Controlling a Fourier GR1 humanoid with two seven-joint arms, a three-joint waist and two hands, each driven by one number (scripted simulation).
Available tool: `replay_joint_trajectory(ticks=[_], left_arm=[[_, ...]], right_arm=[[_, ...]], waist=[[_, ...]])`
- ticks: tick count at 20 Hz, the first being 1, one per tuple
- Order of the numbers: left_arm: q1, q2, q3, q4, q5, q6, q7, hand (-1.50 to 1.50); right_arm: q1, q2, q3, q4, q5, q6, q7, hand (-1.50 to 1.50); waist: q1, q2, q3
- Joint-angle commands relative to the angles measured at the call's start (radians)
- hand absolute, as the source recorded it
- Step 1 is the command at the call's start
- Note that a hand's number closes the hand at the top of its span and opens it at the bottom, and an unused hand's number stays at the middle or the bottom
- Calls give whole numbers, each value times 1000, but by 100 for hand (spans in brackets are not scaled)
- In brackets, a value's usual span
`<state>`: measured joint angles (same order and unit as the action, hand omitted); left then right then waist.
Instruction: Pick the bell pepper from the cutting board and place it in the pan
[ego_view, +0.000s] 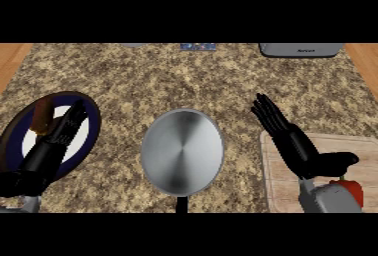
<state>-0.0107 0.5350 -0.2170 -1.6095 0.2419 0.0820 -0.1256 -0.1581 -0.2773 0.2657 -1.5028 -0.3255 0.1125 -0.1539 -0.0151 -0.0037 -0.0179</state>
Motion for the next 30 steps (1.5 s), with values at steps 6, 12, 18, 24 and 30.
replay_joint_trajectory(ticks=[6, 12, 18, 24, 30], left_arm=[[-56, -91, 144, 16, 106, 162, 179, 0], [-61, -130, 135, 48, 122, 184, 215, 0], [-91, -139, 121, 25, 110, 188, 254, 0], [-179, -164, 102, 40, 66, 200, 303, 0], [-123, -172, 102, 42, 69, 163, 262, 0]], right_arm=[[13, -355, -388, -80, -265, 296, -76, 150], [313, -535, -527, -3, 78, 232, -356, -150], [481, -686, -709, 144, 189, 329, -635, -150], [426, -726, -692, 19, 276, 297, -515, -150], [389, -813, -615, -97, 454, 250, -361, -150]], waist=[[-31, -5, 21], [-70, -3, 21], [-28, -1, 20], [3, 3, 17], [17, 3, 16]])
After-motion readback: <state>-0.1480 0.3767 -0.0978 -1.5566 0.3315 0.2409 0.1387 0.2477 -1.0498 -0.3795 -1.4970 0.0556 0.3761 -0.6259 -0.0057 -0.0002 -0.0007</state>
